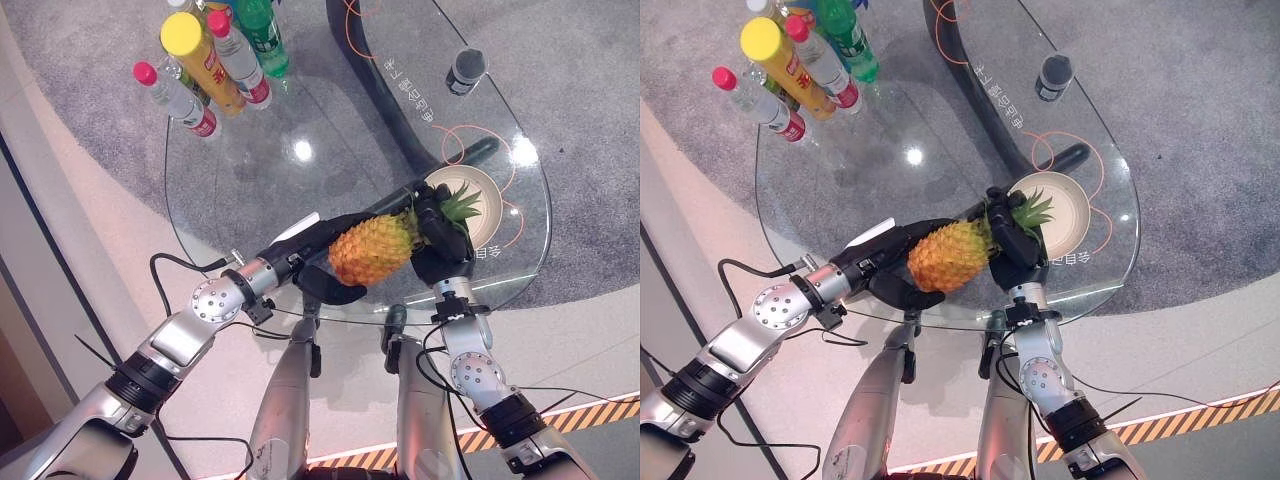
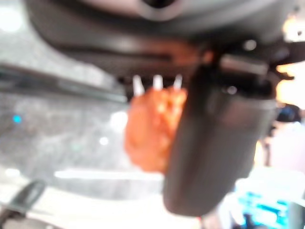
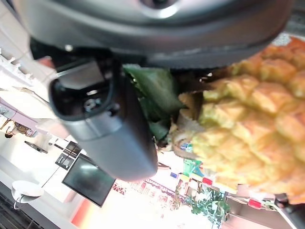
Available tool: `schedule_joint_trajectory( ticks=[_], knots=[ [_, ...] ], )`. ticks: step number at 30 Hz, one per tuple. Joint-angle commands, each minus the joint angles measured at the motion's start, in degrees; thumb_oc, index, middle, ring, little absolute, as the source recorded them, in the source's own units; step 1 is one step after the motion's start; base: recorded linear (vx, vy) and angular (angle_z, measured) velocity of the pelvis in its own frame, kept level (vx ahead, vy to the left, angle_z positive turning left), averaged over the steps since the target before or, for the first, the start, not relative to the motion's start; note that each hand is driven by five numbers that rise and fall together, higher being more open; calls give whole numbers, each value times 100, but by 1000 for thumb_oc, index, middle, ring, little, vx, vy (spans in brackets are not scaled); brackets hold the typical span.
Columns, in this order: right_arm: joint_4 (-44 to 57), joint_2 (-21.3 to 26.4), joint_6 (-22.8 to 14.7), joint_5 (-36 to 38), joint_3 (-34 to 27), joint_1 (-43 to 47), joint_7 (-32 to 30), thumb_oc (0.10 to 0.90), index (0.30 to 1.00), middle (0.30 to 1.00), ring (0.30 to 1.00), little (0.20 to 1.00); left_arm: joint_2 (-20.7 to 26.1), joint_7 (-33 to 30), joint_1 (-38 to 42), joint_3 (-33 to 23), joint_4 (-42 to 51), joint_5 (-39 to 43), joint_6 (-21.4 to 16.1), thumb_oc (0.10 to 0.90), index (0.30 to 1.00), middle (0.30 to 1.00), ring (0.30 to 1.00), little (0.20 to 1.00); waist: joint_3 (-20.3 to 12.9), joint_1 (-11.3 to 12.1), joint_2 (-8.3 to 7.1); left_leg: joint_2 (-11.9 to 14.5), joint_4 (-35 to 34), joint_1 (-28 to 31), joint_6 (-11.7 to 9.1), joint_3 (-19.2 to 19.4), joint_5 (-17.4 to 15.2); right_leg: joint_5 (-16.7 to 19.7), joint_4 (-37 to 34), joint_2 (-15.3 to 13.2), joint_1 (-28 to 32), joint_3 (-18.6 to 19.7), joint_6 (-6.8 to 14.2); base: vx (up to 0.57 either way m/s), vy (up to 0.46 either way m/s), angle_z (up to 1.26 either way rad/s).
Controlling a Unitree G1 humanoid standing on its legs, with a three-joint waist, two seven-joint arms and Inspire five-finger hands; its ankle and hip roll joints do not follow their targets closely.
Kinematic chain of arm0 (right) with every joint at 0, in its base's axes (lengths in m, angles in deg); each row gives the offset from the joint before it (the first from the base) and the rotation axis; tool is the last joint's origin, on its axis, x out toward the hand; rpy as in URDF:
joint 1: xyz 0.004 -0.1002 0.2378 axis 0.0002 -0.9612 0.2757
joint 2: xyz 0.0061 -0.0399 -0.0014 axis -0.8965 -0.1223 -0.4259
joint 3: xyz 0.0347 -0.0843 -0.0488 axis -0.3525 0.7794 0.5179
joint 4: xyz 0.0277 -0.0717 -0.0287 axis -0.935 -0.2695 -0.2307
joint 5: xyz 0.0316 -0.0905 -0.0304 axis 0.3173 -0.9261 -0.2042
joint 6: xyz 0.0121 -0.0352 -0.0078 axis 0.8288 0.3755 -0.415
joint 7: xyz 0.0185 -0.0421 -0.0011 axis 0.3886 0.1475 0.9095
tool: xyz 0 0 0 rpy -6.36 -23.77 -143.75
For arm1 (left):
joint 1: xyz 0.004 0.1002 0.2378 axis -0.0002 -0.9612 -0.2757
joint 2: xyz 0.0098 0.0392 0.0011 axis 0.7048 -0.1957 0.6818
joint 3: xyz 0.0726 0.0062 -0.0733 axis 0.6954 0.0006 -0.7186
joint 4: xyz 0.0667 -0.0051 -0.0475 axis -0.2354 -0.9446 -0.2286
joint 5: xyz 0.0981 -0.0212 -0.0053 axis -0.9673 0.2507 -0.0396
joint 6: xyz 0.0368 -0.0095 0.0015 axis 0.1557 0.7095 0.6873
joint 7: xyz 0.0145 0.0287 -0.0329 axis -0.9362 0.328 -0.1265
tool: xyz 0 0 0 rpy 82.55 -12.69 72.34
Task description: Pick up the fruit to the plate
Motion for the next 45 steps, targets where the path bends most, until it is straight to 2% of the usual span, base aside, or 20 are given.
schedule_joint_trajectory(
  ticks=[1,6,12,19,20,28,31,40,45],
  knots=[
    [1241,-270,-506,-300,-92,776,1023,100,300,300,300,200,-169,191,-131,285,348,-36,8,800,900,900,900,900,-76,-265,-8,-376,1187,43,248,75,-919,1535,-1657,78,528,-290,216,0,0,0],
    [1266,-202,-655,-536,-140,803,827,100,300,300,300,200,-163,172,-142,274,305,-54,21,800,900,900,900,900,-76,-270,-21,-361,1167,92,231,82,-898,1539,-1680,79,587,-315,214,0,0,0],
    [1405,6,-942,-1173,-378,825,402,100,300,300,300,200,-73,185,-223,181,313,-9,8,800,900,900,900,900,-76,-283,-44,-328,1115,166,225,95,-888,1520,-1706,101,660,-347,212,-2,-12,-1],
    [1644,210,-1097,-1825,-663,763,44,100,300,300,300,200,-40,230,-389,59,385,-95,-5,800,900,900,900,900,-76,-310,-62,-302,1060,208,227,104,-870,1515,-1729,129,689,-360,213,-3,-13,-2],
    [1706,283,-1114,-2288,-780,737,-247,100,300,300,300,200,-34,212,-446,13,410,-126,9,800,900,900,900,900,-76,-321,-71,-293,1045,235,220,99,-867,1511,-1737,138,715,-365,214,-5,-23,-3],
    [1855,773,-825,-4135,-1108,652,-1566,100,300,300,300,200,-14,128,-587,-137,511,-212,71,800,900,900,900,900,-76,-358,-117,-234,1011,287,197,123,-846,1494,-1772,174,784,-398,199,-3,-10,-1],
    [1905,902,-854,-4100,-1179,680,-1633,100,300,300,300,200,12,45,-615,-147,509,-336,50,800,900,900,900,900,-76,-360,-130,-213,1014,297,192,126,-847,1480,-1763,186,795,-404,194,0,0,0],
    [1953,1143,-672,-4815,-1427,734,-2522,100,300,300,300,200,87,-85,-616,-149,504,-375,10,800,900,900,900,900,-76,-352,-161,-191,1048,274,188,122,-862,1441,-1715,201,785,-442,203,0,0,0],
    [1955,1352,-306,-5797,-1430,857,-3465,100,300,300,300,200,230,-349,-546,-132,577,-439,138,800,900,900,900,900,-76,-331,-154,-179,1072,144,175,99,-847,1430,-1647,201,645,-452,218,0,0,0]
  ],
)
